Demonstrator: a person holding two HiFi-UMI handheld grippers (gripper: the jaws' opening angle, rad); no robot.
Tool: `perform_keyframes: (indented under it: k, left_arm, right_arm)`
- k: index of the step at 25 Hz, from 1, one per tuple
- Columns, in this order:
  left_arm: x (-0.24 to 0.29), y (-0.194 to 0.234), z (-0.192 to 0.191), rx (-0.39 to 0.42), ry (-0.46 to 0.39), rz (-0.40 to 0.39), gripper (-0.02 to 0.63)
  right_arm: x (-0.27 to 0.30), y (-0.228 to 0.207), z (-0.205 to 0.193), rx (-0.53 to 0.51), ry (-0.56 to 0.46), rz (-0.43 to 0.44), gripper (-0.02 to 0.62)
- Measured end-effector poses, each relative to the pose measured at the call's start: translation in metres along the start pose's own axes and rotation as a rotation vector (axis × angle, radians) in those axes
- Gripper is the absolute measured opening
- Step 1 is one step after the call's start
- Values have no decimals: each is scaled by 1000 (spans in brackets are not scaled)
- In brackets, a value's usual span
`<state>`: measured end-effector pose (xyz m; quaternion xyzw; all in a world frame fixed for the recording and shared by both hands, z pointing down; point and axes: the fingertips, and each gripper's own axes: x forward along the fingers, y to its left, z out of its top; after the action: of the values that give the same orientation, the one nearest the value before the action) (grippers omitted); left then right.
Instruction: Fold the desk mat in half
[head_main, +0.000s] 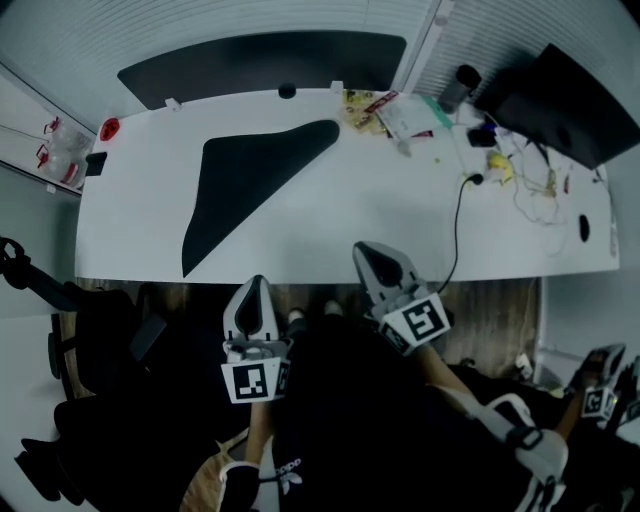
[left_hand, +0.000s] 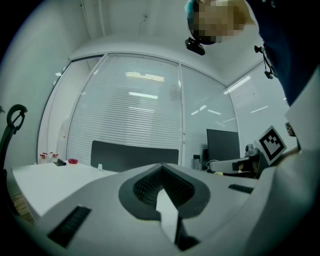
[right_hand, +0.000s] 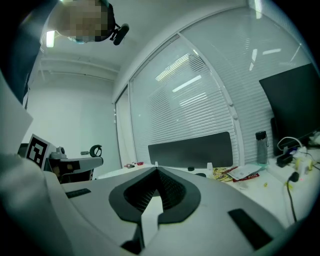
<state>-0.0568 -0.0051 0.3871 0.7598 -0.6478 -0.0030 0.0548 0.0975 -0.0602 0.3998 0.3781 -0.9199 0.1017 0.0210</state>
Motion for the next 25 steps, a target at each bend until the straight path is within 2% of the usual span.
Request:
perform_keyframes:
  k: [9,13,20,22,25]
  left_arm:
    - [-21,-11,-16,-15,37,-4,2]
    - [-34,-14,-23,21,55,-8,2]
    - [-47,-20,-18,5,-7,12,2]
    - [-48,-22,-21,-8,19,26,2]
    - [-53,-25,-25,15,43,14,2]
  right_arm:
    - [-23,11,-29,30,54,1,2]
    - [-34,19,-35,18,63,21,2]
    - [-36,28,-39,-7,63,33,3]
    - [-32,33,-42,-23,63,49,3]
    - [-28,42,-42,-46,62,76,2]
